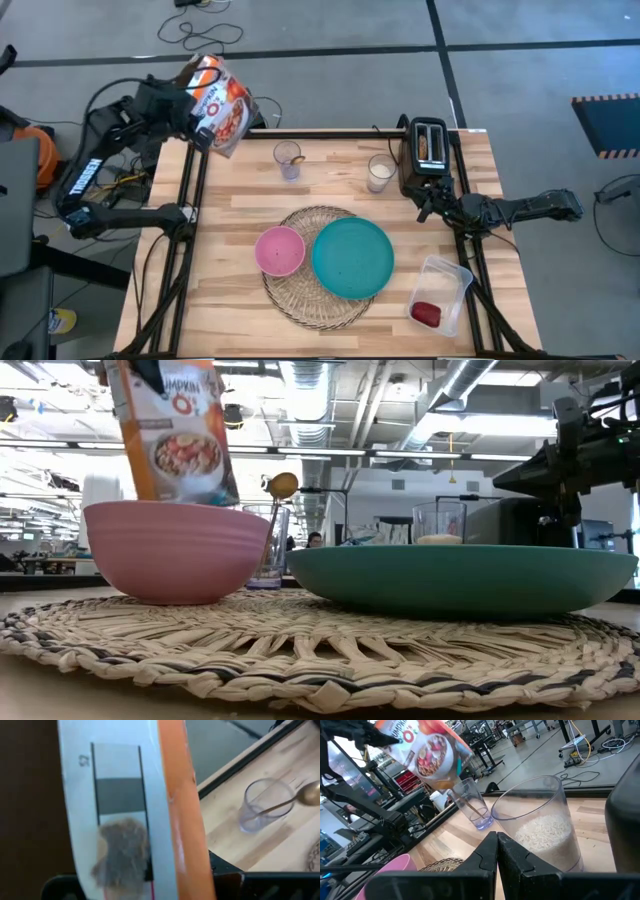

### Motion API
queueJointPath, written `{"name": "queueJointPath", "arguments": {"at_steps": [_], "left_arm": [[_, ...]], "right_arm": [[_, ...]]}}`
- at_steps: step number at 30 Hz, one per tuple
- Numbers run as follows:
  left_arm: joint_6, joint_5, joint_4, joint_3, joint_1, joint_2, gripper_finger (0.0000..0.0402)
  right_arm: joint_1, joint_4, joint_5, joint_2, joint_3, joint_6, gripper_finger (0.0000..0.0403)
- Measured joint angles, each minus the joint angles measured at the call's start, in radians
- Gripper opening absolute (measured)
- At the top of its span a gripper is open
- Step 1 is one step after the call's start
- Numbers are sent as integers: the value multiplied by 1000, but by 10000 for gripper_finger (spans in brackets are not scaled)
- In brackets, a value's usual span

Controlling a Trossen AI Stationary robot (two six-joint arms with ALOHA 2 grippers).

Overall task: Arrange a breakfast setting
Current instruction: Pour the cereal into the pink bowl from the cereal box

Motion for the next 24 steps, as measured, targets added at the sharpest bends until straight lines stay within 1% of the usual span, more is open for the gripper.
{"name": "queueJointPath", "arguments": {"at_steps": [7,11,14,18,23,24], "left_arm": [[8,-8,8,127,-81,8,0],[8,10,14,178,-138,17,0],[19,14,40,193,-192,27,0],[28,13,117,193,-287,40,0],[51,14,199,193,-393,64,0],[54,14,215,193,-413,70,0]], "right_arm": [[0,0,-1,0,0,-11,35],[0,0,-1,0,0,-11,35],[0,0,-6,0,0,-29,35],[0,3,-46,0,0,-64,35],[6,6,-60,0,0,-82,35],[9,12,-80,0,0,-106,35]]}}
